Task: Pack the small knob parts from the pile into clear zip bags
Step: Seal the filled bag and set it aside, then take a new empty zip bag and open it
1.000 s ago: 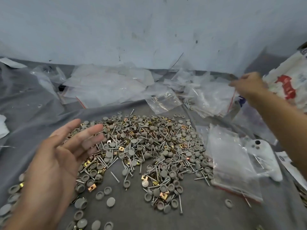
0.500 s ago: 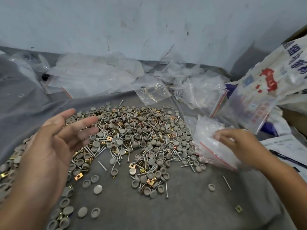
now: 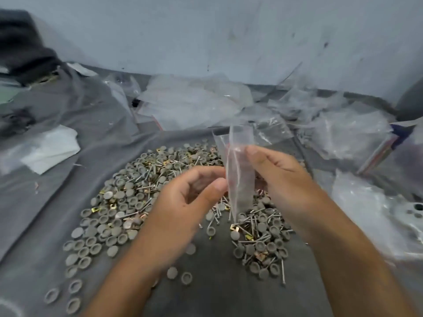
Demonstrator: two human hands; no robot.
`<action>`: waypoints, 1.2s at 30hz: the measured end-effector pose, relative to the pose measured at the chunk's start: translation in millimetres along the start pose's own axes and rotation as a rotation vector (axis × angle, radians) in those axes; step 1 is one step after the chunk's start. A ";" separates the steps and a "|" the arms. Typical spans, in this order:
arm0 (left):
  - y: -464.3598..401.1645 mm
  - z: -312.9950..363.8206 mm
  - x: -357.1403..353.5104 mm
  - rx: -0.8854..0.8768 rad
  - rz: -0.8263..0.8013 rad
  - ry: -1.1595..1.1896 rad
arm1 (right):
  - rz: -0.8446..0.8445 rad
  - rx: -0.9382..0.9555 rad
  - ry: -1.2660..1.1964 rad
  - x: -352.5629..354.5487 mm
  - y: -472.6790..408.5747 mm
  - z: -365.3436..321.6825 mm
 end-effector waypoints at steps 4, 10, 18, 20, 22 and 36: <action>-1.7 4.2 19.7 -0.001 0.108 0.006 | 0.047 0.105 0.080 -28.3 -6.5 8.0; -3.9 -3.8 28.7 -0.009 0.198 -0.124 | 0.111 0.139 0.133 -36.5 -4.8 35.3; -4.3 -5.3 33.1 -0.033 0.354 -0.085 | 0.254 0.269 0.023 -46.1 14.8 39.4; -3.5 -2.2 29.8 -0.058 0.297 -0.121 | 0.167 0.241 -0.052 -54.5 13.6 38.0; -2.6 -0.4 26.7 -0.077 0.245 -0.166 | 0.143 0.218 -0.056 -57.5 11.8 37.9; 1.6 8.2 38.7 -0.308 0.497 -0.693 | 0.317 0.347 0.346 -46.3 19.8 34.1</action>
Point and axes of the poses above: each hand's wrist, its own y-axis away from the middle knuckle, its own x-axis out of the back of the hand, z = x × y, the point moved 2 cm from there along -y, towards the middle knuckle, and after that the axes turned 5 degrees about -y, right-handed, at the moved point
